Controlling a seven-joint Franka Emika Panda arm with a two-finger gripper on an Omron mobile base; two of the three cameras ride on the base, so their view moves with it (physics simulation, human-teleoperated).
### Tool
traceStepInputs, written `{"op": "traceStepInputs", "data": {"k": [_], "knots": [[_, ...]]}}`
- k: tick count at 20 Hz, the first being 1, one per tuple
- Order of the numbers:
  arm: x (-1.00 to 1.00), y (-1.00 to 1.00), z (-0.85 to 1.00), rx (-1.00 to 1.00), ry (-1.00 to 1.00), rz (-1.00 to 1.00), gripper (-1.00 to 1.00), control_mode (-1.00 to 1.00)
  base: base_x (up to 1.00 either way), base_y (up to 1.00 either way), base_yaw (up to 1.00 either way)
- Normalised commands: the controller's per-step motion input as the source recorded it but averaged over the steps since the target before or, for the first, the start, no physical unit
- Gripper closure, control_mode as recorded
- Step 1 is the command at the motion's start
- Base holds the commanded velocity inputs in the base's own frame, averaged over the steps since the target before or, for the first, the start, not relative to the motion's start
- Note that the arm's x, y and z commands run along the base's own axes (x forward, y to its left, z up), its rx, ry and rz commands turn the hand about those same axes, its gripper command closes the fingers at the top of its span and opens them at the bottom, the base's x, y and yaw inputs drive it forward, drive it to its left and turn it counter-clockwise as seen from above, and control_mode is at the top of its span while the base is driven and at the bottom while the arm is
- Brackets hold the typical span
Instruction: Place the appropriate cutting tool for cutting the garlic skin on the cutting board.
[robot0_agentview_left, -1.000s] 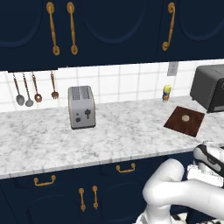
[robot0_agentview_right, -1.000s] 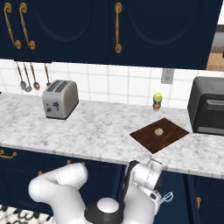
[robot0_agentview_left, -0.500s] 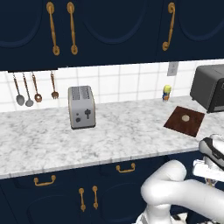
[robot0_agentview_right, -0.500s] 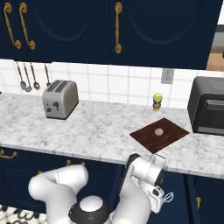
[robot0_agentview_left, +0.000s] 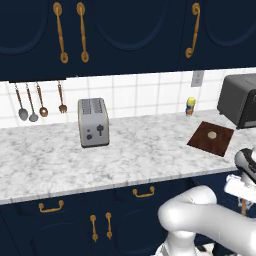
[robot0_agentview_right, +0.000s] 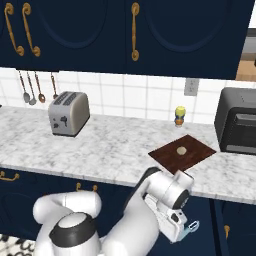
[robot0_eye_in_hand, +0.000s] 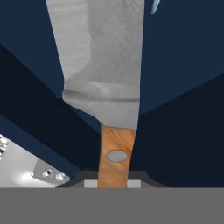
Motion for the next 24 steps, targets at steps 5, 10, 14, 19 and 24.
{"op": "traceStepInputs", "data": {"k": [5,10,14,19,24], "knots": [[-0.42,0.0,0.59,0.0,-0.01,-0.38,1.0,-1.0,0.0,0.0,0.0],[-0.22,0.0,0.88,0.0,0.0,-0.35,1.0,-1.0,0.0,0.0,0.0],[0.0,0.0,1.0,-0.02,0.0,-0.22,1.0,-1.0,0.0,0.0,0.0],[0.45,-0.07,0.93,-0.02,0.0,-0.12,1.0,-1.0,0.0,0.0,0.0],[0.79,-0.31,0.57,0.0,0.0,-0.01,1.0,-1.0,0.0,0.0,0.0]]}}
